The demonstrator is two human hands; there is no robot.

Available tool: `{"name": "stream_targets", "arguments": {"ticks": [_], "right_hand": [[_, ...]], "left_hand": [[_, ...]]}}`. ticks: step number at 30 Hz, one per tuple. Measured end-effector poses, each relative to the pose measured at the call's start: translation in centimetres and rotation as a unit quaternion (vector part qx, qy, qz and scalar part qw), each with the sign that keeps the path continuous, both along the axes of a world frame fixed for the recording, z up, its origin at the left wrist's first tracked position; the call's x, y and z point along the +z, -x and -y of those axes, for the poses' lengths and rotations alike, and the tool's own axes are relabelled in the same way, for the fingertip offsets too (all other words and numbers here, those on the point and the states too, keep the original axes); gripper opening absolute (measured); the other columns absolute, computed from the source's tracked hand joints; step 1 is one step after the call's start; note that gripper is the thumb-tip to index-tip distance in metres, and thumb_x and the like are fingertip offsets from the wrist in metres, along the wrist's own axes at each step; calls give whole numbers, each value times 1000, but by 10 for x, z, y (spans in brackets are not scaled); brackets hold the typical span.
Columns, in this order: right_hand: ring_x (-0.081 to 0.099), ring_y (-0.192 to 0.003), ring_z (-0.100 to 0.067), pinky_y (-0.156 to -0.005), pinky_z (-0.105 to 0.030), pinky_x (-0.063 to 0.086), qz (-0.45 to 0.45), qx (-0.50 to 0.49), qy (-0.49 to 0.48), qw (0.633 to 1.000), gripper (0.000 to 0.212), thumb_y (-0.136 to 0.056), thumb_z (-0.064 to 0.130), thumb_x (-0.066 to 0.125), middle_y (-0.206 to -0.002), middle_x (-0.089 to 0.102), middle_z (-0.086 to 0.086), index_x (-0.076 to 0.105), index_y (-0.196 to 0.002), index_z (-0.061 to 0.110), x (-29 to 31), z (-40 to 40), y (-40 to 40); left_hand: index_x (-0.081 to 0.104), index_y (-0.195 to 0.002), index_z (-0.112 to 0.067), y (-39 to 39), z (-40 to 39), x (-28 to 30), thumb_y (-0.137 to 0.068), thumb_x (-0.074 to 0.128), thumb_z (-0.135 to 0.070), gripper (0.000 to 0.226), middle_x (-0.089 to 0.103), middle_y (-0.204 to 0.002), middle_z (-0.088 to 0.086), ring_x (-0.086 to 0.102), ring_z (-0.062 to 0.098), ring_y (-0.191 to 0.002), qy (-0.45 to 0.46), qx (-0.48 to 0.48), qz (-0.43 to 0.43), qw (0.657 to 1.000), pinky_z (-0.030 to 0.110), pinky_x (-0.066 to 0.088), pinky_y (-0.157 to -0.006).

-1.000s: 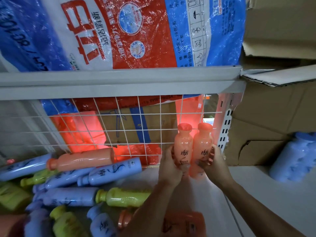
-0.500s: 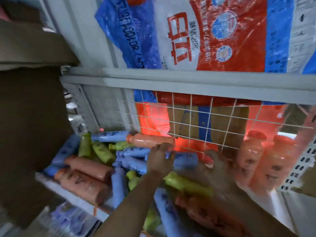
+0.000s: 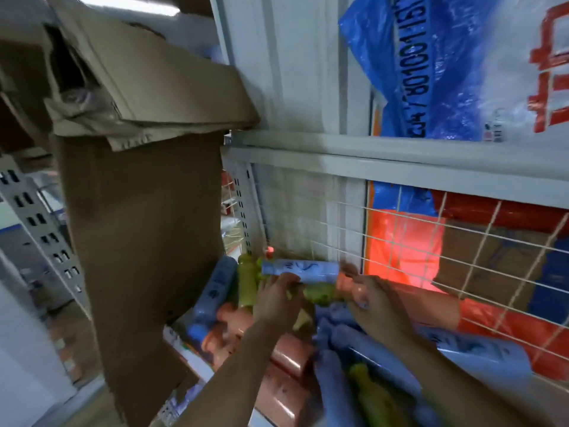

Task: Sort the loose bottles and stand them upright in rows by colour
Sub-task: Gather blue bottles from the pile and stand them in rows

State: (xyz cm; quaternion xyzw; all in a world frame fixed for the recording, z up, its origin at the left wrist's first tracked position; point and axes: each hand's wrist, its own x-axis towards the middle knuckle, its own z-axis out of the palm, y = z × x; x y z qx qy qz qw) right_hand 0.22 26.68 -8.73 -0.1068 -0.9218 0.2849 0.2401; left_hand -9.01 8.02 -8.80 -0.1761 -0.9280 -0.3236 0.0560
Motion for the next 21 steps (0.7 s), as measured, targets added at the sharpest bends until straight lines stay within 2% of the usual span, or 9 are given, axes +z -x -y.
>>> {"name": "stream_targets", "arguments": {"ticks": [4,7,11,13,17,21], "right_hand": [[60,-96,-34,-87,-37,46,13,15,-10,1000,47,-64,30,61,-103,65,-15,66,-105,8,8,29,46],[64,-90,-35,-82,-39,47,25,33,-24,999,44,-61,32,59,-95,69,-13,69,-99,11,7,42,77],[57,-108,-24,-89,-35,41,116,65,-93,987,52,-69,39,59,-114,63,-1,57,-117,21,2,48,110],[52,-113,-23,-91,-33,38,138,78,-100,982,52,-72,36,63,-119,58,-2,54,-120,19,0,52,123],[52,-110,-26,-90,-36,42,154,93,-103,978,50,-69,26,63,-116,58,-7,54,-117,16,-8,55,143],[50,-115,-26,-98,-34,36,171,72,-143,972,55,-69,18,61,-124,57,-5,50,-123,16,-12,60,151]], "left_hand": [[62,-115,-30,27,25,-5,-87,49,-42,33,65,-116,1,57,28,-110,29,22,25,999,37,46,-93],[59,-113,-35,52,44,-13,-86,40,-52,37,65,-114,-1,59,27,-107,67,35,54,996,37,50,-88],[52,-130,-27,74,54,-19,-93,45,-41,40,54,-133,6,49,29,-125,87,50,95,990,41,41,-103],[47,-133,-21,85,56,-24,-94,46,-38,43,49,-138,10,45,31,-128,98,57,111,987,41,37,-106],[53,-129,-23,102,58,-32,-90,52,-39,43,54,-134,9,50,29,-124,73,76,121,987,41,43,-101],[57,-125,-24,103,65,-34,-90,51,-35,37,53,-131,9,45,28,-127,70,93,73,991,37,36,-105]]}}
